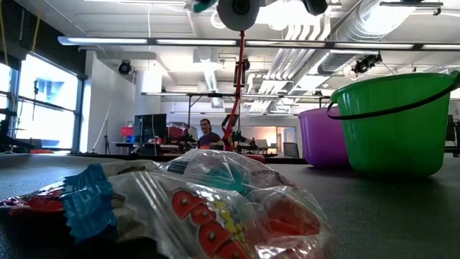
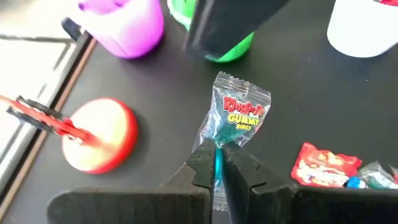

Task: Organize candy in baskets
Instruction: Put the blue gummy into the violet bucket

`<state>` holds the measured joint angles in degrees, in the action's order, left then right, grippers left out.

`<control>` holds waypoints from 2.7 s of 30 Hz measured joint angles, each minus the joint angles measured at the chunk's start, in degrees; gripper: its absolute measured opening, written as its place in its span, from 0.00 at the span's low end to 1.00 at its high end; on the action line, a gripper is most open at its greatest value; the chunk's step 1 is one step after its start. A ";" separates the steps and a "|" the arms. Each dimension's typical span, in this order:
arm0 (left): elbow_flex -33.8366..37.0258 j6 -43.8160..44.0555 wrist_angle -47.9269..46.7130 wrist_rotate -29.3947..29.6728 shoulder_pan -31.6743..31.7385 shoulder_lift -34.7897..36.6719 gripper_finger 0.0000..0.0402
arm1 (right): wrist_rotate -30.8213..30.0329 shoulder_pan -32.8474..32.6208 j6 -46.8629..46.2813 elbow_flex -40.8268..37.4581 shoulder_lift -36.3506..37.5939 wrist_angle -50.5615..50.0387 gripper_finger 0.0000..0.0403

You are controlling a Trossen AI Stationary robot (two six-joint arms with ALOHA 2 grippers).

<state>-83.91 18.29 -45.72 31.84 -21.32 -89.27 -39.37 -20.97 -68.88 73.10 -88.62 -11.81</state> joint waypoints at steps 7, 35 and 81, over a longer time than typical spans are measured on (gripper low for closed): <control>-1.43 -4.33 -0.43 4.89 0.46 0.00 0.02 | -2.02 1.16 -0.05 0.02 0.02 2.43 0.35; -1.43 -5.47 3.26 4.82 3.69 0.07 0.02 | -2.60 2.61 0.85 0.02 -1.88 5.66 0.35; -1.50 -6.99 -1.02 0.24 3.67 6.27 0.26 | -1.40 5.93 4.89 0.04 -2.09 3.94 0.01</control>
<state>-85.41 11.30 -46.74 32.08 -17.65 -83.00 -40.77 -15.04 -63.99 73.14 -90.71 -7.87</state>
